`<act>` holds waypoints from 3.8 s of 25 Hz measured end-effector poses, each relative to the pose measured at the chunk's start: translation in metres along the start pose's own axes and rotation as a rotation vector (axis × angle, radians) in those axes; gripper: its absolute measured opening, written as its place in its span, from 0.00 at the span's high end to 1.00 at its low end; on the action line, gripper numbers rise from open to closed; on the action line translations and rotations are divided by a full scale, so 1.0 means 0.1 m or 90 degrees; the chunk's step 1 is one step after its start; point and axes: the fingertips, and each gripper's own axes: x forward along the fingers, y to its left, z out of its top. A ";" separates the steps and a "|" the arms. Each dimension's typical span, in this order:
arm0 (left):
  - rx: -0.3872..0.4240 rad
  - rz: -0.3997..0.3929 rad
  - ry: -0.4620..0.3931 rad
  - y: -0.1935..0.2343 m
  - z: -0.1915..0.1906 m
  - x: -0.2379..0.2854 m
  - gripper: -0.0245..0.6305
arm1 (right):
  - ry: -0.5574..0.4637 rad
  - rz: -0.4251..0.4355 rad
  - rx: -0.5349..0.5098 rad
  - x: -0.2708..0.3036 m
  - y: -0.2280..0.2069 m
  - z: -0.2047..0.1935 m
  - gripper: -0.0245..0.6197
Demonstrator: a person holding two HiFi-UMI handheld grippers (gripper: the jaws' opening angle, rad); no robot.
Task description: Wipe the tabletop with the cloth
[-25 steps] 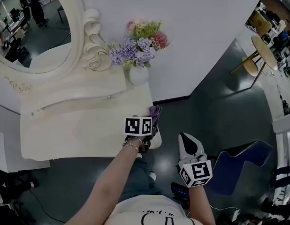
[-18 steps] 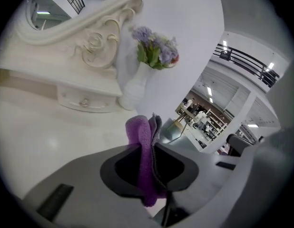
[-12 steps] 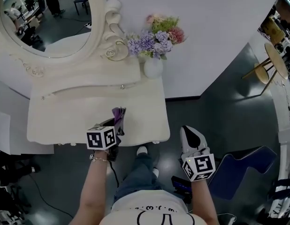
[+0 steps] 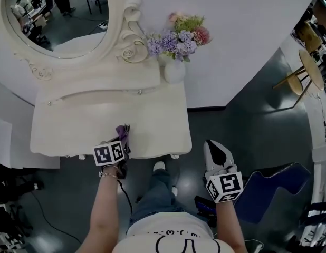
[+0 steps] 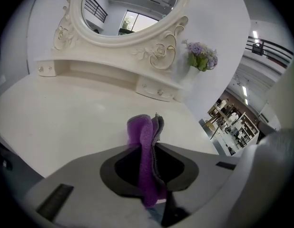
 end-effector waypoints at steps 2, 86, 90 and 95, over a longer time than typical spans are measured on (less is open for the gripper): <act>0.002 0.011 0.007 -0.03 -0.01 0.02 0.85 | 0.002 -0.001 0.001 -0.03 0.01 -0.02 0.96; 0.749 0.005 0.052 1.02 1.61 0.99 0.85 | 0.060 -0.103 0.046 0.96 1.98 -0.09 0.96; 0.794 -0.032 0.051 0.85 1.43 0.98 0.85 | 0.063 -0.102 0.042 0.91 2.06 -0.11 0.96; 0.835 -0.064 0.051 0.65 1.14 0.87 0.85 | 0.051 -0.103 0.039 0.78 2.13 -0.08 0.96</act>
